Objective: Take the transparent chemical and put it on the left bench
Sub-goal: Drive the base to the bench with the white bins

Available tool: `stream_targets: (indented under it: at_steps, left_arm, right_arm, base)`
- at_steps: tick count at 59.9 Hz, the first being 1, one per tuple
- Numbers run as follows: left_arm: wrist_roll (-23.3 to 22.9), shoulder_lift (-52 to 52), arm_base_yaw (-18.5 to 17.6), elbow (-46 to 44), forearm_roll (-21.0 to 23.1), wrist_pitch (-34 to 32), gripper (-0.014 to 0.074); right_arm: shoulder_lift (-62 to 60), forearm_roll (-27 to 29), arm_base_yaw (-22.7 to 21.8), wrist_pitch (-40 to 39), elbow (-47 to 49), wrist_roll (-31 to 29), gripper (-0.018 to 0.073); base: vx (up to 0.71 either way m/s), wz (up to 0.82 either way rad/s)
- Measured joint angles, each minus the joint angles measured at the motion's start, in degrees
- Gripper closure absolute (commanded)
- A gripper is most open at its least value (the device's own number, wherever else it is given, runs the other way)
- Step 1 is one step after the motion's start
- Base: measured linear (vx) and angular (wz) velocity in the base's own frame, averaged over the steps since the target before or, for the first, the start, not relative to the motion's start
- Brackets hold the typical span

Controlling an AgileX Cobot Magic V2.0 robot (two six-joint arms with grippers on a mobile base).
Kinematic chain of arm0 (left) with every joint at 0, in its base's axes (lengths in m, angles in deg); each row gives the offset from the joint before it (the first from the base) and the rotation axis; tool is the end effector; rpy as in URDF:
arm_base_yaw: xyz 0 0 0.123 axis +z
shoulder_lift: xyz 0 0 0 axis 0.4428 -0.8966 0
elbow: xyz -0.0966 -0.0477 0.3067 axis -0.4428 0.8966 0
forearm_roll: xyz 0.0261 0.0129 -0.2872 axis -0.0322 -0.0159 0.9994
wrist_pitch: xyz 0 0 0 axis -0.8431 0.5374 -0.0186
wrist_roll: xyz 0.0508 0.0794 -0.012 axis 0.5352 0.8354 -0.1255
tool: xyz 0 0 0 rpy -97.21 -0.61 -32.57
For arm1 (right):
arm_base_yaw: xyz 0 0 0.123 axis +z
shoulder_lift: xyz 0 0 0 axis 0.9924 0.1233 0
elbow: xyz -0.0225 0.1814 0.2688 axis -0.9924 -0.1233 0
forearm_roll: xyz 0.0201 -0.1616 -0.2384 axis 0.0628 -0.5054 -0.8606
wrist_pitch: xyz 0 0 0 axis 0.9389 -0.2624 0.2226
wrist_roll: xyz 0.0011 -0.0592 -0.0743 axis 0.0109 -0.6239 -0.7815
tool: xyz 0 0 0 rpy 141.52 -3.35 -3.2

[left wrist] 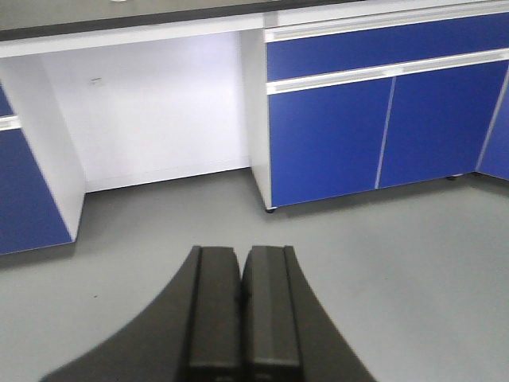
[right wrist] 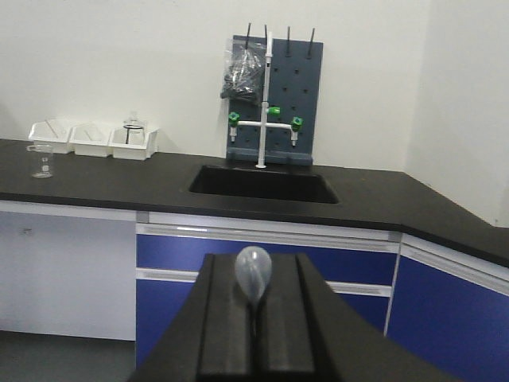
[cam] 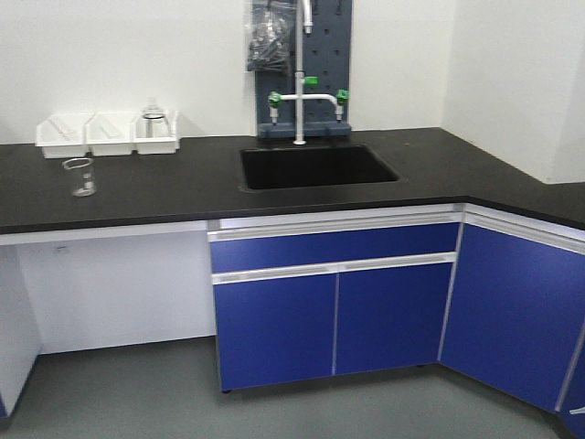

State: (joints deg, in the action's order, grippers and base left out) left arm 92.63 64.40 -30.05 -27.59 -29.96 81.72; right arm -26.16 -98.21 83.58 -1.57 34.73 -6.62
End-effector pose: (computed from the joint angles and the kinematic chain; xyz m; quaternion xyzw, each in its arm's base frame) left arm 0.0576 -0.0037 0.2029 0.0336 0.6853 -0.0124 0.7274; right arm 0.0981 0.0172 0.3175 -0.0910 0.6721 0.0353 0.7340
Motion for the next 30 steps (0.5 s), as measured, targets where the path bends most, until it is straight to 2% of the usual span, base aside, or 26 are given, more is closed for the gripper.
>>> stream_targets:
  at_steps: [16, 30]
  left_arm:
    - [0.0, 0.0, 0.0, 0.0, 0.0, 0.0, 0.06]
    - [0.0, 0.0, 0.0, 0.0, 0.0, 0.0, 0.06]
  right_arm:
    - [0.0, 0.0, 0.0, 0.0, 0.0, 0.0, 0.0562]
    - [0.0, 0.0, 0.0, 0.0, 0.0, 0.0, 0.0562]
  base:
    - [0.03, 0.37]
    - [0.11, 0.53]
